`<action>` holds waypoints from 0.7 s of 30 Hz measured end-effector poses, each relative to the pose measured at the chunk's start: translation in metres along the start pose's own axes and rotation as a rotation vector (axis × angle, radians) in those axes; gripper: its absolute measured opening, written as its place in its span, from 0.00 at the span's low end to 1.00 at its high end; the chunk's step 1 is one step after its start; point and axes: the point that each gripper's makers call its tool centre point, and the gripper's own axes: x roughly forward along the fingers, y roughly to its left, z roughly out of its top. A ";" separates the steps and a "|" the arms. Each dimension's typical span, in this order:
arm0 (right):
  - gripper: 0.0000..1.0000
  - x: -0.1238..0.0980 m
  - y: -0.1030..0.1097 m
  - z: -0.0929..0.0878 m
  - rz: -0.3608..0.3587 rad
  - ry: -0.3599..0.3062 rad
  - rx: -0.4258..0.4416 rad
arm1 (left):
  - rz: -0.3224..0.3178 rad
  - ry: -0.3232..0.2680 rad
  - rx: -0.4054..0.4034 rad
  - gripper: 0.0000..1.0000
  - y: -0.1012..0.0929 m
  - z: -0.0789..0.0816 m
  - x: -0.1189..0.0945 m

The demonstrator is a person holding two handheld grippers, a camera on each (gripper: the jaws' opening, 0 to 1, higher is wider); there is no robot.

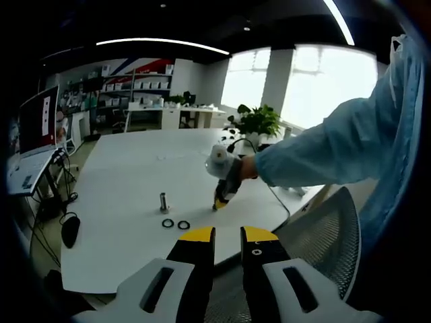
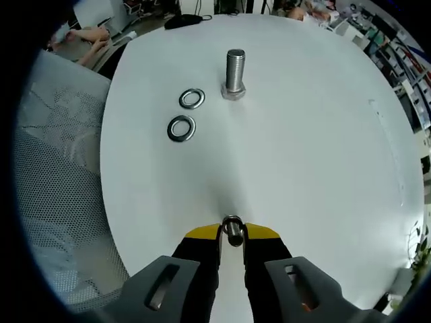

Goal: Place the washer onto the threaded stud by aligning its center hole with the stud, sliding it down to the base, and recovering from edge contact or off-axis alignment until the washer reaches the visible bottom stop.

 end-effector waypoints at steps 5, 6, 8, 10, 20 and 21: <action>0.18 -0.002 -0.001 -0.001 0.008 0.008 -0.007 | -0.006 0.002 -0.001 0.12 0.000 0.000 0.000; 0.19 -0.004 0.000 -0.001 0.012 0.005 -0.006 | -0.008 0.003 0.000 0.12 -0.001 0.000 0.000; 0.19 -0.009 0.000 0.001 0.009 -0.007 -0.001 | -0.011 0.002 0.002 0.12 -0.001 0.000 0.000; 0.19 -0.012 -0.002 0.002 0.004 -0.016 -0.002 | -0.015 0.003 0.003 0.12 -0.002 0.000 0.000; 0.19 -0.057 -0.001 0.030 -0.049 -0.124 -0.001 | -0.041 -0.018 0.024 0.12 -0.007 0.003 -0.002; 0.19 -0.064 -0.001 0.039 -0.063 -0.155 -0.002 | -0.045 -0.023 0.028 0.12 -0.007 0.003 -0.002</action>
